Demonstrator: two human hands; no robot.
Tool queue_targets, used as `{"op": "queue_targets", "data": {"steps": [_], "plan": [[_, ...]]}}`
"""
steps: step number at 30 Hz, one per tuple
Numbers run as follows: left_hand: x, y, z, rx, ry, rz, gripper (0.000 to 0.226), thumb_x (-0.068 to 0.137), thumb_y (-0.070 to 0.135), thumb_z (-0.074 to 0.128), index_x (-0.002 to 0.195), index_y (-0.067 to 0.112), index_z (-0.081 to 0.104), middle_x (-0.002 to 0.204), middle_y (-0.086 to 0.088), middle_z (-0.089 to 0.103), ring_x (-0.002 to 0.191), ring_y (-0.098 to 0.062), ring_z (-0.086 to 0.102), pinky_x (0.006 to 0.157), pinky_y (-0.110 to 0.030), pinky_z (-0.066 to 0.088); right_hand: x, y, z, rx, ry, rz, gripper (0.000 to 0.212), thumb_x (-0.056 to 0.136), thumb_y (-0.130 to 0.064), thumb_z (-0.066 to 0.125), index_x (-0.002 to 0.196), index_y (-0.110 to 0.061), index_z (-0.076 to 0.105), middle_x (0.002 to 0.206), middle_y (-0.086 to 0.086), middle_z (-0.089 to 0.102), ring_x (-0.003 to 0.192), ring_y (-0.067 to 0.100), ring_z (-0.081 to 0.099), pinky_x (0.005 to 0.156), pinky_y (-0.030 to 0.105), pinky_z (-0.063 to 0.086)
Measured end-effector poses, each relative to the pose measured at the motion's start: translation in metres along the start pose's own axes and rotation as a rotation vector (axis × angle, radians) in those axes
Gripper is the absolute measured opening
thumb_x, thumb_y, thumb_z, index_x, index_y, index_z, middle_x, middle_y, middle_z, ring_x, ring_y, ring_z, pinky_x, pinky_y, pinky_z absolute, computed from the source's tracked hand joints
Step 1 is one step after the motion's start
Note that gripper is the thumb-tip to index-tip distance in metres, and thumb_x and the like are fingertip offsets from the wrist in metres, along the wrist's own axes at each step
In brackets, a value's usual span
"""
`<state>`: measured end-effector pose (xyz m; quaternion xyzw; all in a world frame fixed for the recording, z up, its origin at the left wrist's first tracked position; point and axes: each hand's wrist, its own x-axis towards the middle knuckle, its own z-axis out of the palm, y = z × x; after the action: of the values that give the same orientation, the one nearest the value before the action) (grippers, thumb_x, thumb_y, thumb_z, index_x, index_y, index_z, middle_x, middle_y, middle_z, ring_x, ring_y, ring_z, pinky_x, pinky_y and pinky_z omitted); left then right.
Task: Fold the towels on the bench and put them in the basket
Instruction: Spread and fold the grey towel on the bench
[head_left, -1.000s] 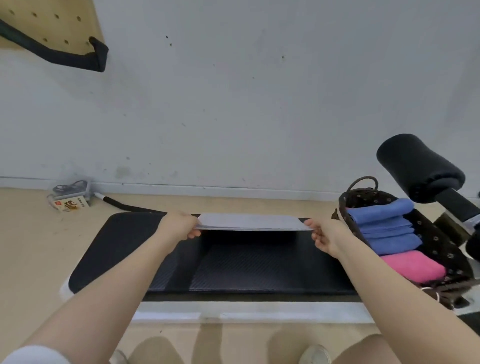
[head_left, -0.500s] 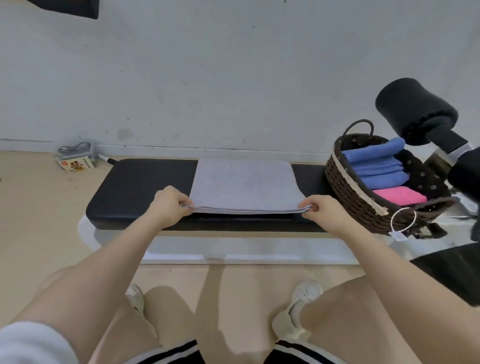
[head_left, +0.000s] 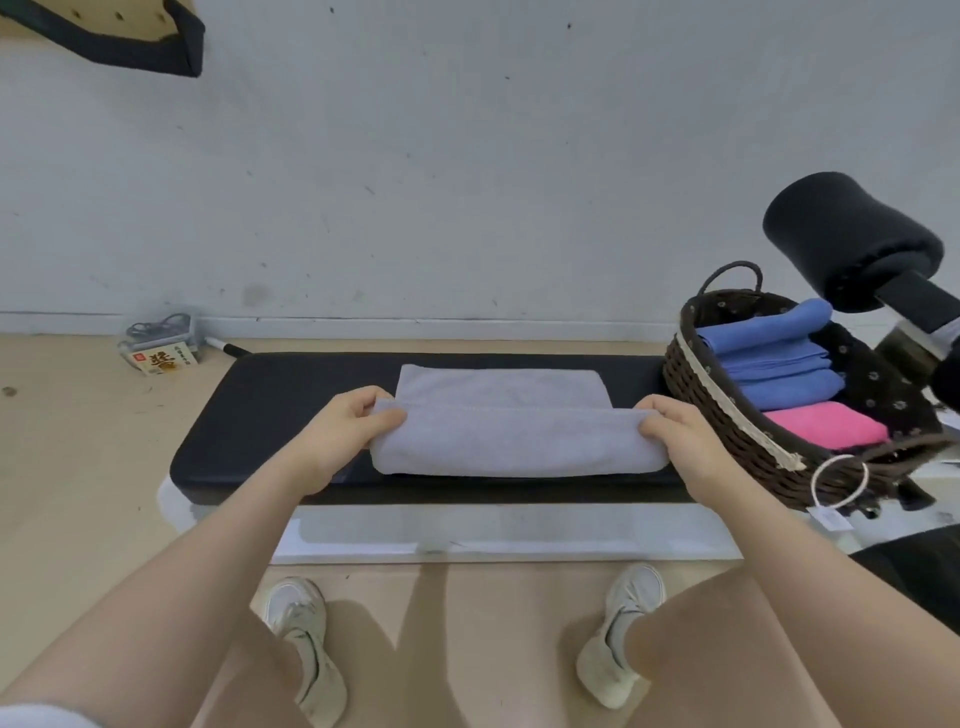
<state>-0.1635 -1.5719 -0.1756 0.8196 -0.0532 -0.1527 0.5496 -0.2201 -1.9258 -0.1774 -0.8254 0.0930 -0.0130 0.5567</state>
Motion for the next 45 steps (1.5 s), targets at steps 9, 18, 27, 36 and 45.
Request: {"op": "queue_targets", "data": {"steps": [9, 18, 27, 36, 45], "plan": [[0.084, -0.016, 0.017, -0.217, 0.245, -0.081, 0.017, 0.094, 0.029, 0.052, 0.093, 0.014, 0.058, 0.092, -0.001, 0.066, 0.083, -0.017, 0.062, 0.072, -0.031, 0.050, 0.098, 0.005, 0.027, 0.020, 0.106, 0.235, 0.013, 0.084, -0.014, 0.046, 0.081, -0.009, 0.057, 0.081, 0.012, 0.051, 0.076, 0.024, 0.048, 0.070, 0.034, 0.037], [0.138, -0.023, 0.021, 0.426, 0.306, -0.026, 0.026, 0.098, 0.032, 0.037, 0.089, 0.008, 0.042, 0.072, -0.009, 0.055, 0.069, -0.028, 0.052, 0.059, -0.035, 0.037, 0.150, 0.009, 0.036, -0.172, 0.143, 0.389, 0.014, 0.086, -0.013, 0.046, 0.073, -0.010, 0.052, 0.070, 0.003, 0.048, 0.063, 0.018, 0.042, 0.058, 0.029, 0.032], [0.148, -0.029, 0.038, 0.804, 0.395, -0.059, 0.029, 0.100, 0.029, 0.028, 0.111, 0.006, 0.041, 0.085, -0.016, 0.060, 0.066, -0.029, 0.050, 0.057, -0.034, 0.037, 0.148, 0.031, 0.049, -0.422, 0.269, 0.225, 0.032, 0.095, -0.022, 0.039, 0.063, -0.016, 0.039, 0.066, 0.000, 0.045, 0.061, 0.017, 0.042, 0.053, 0.030, 0.031], [0.138, -0.030, 0.058, 1.139, 0.163, 0.567, 0.050, 0.077, 0.017, 0.028, 0.104, 0.006, 0.069, 0.130, -0.020, 0.057, 0.116, -0.041, 0.056, 0.093, -0.051, 0.045, 0.116, -0.014, 0.111, -0.763, 0.033, -0.288, 0.054, 0.097, -0.032, 0.017, 0.144, -0.013, 0.034, 0.155, 0.009, 0.026, 0.146, 0.028, 0.013, 0.118, 0.037, 0.009], [0.118, -0.044, 0.057, 1.015, 0.006, 0.096, 0.102, 0.063, 0.074, -0.004, 0.150, 0.020, 0.001, 0.158, -0.009, -0.008, 0.146, -0.020, -0.007, 0.117, -0.032, -0.004, 0.103, 0.013, 0.153, -1.005, -0.302, -0.197, 0.057, 0.097, -0.050, 0.016, 0.150, -0.032, 0.006, 0.160, -0.006, -0.004, 0.147, 0.014, -0.005, 0.117, 0.032, -0.005]]}}
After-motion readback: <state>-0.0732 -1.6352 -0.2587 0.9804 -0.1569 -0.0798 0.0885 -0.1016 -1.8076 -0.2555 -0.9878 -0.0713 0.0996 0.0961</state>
